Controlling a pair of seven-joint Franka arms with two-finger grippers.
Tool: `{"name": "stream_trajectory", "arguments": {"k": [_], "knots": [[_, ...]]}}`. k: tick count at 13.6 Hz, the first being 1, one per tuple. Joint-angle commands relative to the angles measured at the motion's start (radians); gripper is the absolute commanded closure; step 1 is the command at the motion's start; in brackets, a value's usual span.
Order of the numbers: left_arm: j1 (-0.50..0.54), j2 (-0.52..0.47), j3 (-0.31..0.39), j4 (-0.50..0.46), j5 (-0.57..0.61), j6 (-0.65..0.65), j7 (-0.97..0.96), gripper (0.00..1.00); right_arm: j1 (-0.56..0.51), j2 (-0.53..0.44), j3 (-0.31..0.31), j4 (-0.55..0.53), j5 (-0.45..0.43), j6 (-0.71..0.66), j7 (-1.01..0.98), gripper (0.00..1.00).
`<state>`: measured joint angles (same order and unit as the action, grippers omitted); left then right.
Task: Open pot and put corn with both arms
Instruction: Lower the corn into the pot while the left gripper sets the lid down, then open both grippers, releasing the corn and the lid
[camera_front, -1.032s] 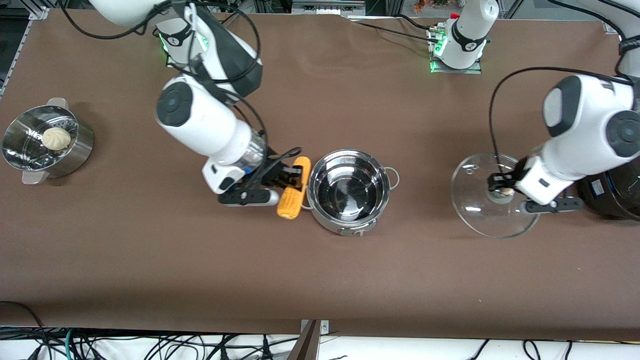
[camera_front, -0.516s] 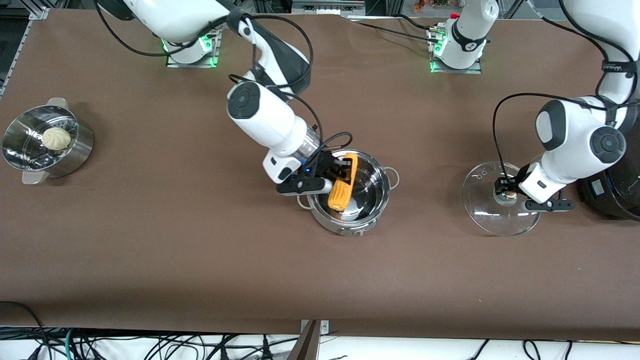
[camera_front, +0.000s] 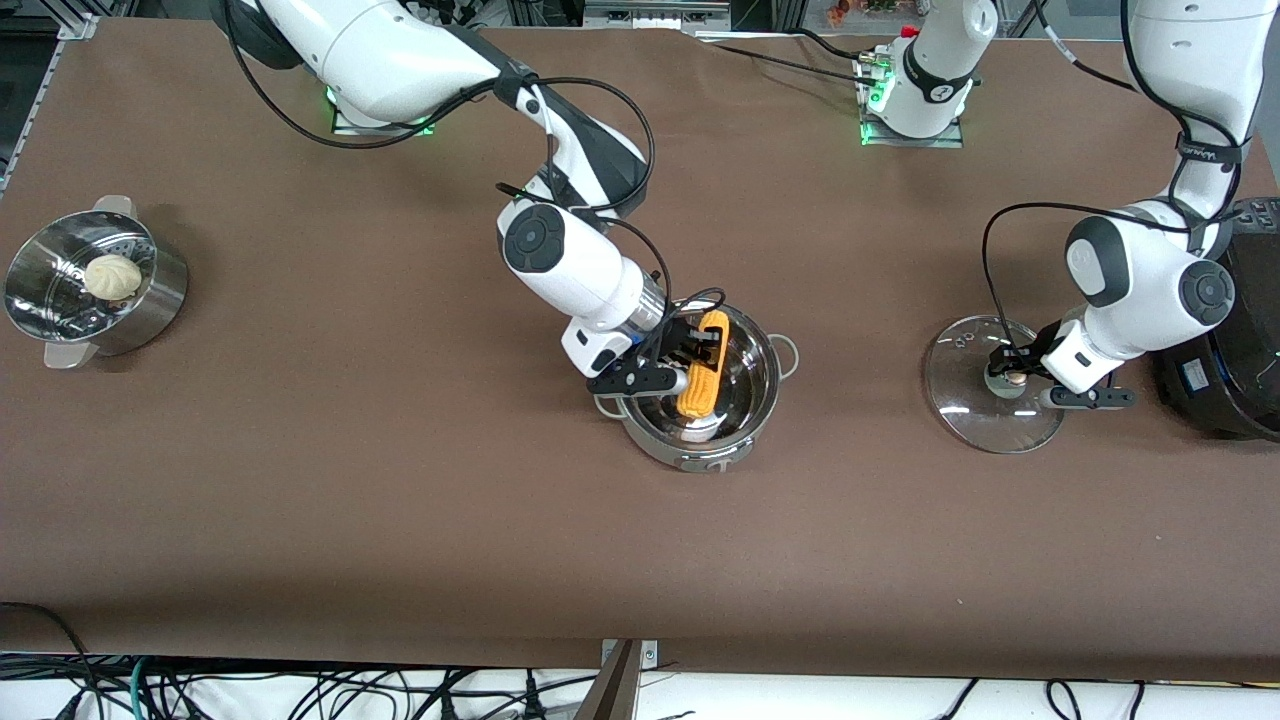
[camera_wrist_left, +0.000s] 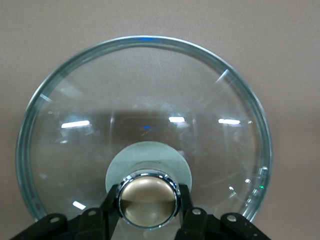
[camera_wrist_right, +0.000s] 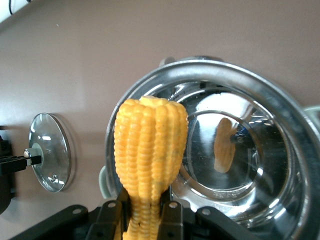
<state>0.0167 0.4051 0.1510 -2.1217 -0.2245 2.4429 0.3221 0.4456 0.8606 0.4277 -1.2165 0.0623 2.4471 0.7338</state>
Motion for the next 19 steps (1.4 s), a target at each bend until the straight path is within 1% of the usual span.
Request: {"name": "stream_trajectory", "arguments": {"k": [1,2,3,4,5,6,7,8,10,13,14,15,17,19], "knots": [[0.003,0.011,0.013,0.000,-0.036,0.014,0.069,1.00,0.013,0.049,-0.003,0.029,-0.009,0.036,0.009,0.75],[0.002,0.012,0.013,0.000,-0.036,0.014,0.068,1.00,0.012,0.057,-0.003,0.028,-0.009,0.047,0.007,0.74],[0.002,0.014,0.013,0.000,-0.036,0.010,0.066,0.83,0.012,0.061,-0.004,0.028,-0.009,0.050,0.006,0.74],[0.002,0.015,0.013,0.000,-0.035,0.008,0.061,0.52,0.009,0.064,-0.006,0.028,-0.010,0.052,0.001,0.74],[0.000,0.017,0.015,0.000,-0.035,0.008,0.058,0.30,0.007,0.066,-0.007,0.028,-0.010,0.052,-0.002,0.74],[0.000,0.017,0.013,0.000,-0.035,0.008,0.058,0.13,0.004,0.069,-0.007,0.025,-0.010,0.052,-0.001,0.63],[-0.001,0.017,0.015,-0.001,-0.033,0.007,0.058,0.00,0.004,0.072,-0.013,0.025,-0.009,0.052,0.007,0.27],[-0.001,0.014,0.013,-0.009,-0.033,0.007,0.057,0.00,0.005,0.072,-0.018,0.023,-0.015,0.052,0.004,0.00],[0.000,-0.015,0.013,-0.032,-0.033,-0.004,0.057,0.00,0.007,0.071,-0.024,0.023,-0.050,0.053,0.003,0.00],[0.003,-0.124,0.015,-0.095,-0.033,-0.065,0.057,0.00,0.001,0.043,-0.024,0.025,-0.055,0.043,-0.002,0.00],[0.008,-0.161,0.015,-0.102,-0.030,-0.083,0.058,0.00,-0.001,0.028,-0.024,0.023,-0.056,0.032,-0.002,0.00],[0.009,-0.198,0.013,-0.109,-0.030,-0.108,0.058,0.00,-0.014,-0.006,-0.026,0.022,-0.056,-0.027,-0.002,0.00],[0.019,-0.271,0.013,-0.109,-0.029,-0.116,0.058,0.00,-0.051,-0.084,-0.027,0.023,-0.059,-0.219,-0.007,0.00],[0.032,-0.336,0.015,-0.104,-0.021,-0.127,0.057,0.00,-0.128,-0.184,-0.026,0.023,-0.055,-0.430,-0.055,0.00]]}}
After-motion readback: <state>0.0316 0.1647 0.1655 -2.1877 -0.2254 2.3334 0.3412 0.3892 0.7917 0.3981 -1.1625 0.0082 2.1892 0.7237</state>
